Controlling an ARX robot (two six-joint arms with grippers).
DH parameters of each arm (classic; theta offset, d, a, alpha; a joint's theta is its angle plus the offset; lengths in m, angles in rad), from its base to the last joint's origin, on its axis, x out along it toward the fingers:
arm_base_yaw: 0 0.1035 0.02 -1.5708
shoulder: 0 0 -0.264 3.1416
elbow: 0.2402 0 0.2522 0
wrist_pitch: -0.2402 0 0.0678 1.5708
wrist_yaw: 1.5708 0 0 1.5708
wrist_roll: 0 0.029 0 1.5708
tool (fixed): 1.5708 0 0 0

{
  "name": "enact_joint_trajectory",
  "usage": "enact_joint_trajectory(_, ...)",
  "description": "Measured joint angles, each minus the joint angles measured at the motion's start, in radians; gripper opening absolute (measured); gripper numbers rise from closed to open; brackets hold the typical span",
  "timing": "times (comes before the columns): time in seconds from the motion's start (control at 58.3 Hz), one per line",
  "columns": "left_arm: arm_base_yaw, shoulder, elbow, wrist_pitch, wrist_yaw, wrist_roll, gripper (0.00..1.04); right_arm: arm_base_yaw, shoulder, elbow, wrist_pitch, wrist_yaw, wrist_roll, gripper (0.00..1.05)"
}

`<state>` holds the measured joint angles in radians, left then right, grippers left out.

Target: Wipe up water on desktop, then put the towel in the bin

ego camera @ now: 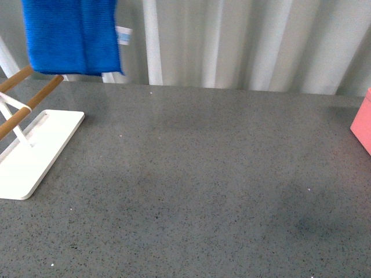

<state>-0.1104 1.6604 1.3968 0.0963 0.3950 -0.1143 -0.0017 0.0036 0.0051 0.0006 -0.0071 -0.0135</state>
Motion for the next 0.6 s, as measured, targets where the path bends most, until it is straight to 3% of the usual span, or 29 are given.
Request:
enact_joint_trajectory(0.223, -0.142, 0.034, -0.158, 0.217, 0.048, -0.077, 0.06, 0.000, 0.000, 0.000, 0.000, 0.000, 0.000, 0.98)
enact_joint_trajectory(0.6, -0.235, 0.214, -0.328, 0.593, 0.167, -0.222, 0.06, 0.000, 0.000, 0.000, 0.000, 0.000, 0.000, 0.98)
